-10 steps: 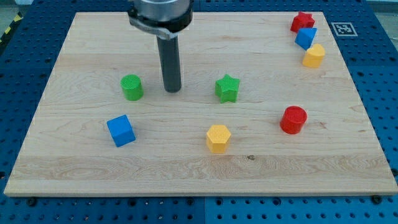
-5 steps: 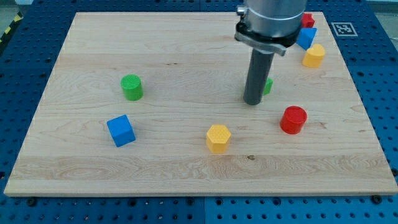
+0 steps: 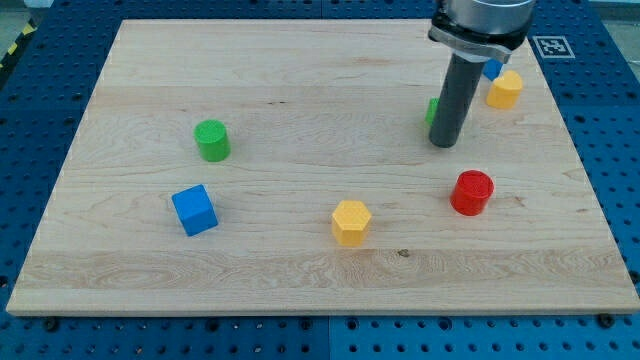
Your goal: Push the green star below the heart
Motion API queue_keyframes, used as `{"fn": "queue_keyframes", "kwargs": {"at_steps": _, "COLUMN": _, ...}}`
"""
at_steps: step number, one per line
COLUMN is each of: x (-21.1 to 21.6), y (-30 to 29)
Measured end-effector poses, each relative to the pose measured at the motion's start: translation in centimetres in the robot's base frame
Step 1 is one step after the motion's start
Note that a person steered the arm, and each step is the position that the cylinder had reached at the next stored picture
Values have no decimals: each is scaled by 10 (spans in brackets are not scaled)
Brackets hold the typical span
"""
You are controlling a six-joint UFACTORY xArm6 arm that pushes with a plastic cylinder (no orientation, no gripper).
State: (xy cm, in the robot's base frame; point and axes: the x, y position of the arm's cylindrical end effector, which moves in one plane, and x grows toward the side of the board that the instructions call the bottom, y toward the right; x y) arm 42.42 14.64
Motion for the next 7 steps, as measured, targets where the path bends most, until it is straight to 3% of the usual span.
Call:
{"fn": "queue_keyframes", "kwargs": {"at_steps": 2, "x": 0, "y": -43}}
{"fn": "queue_keyframes", "kwargs": {"at_steps": 4, "x": -42, "y": -48}}
{"fn": "queue_keyframes", "kwargs": {"at_steps": 7, "x": -28, "y": 46}}
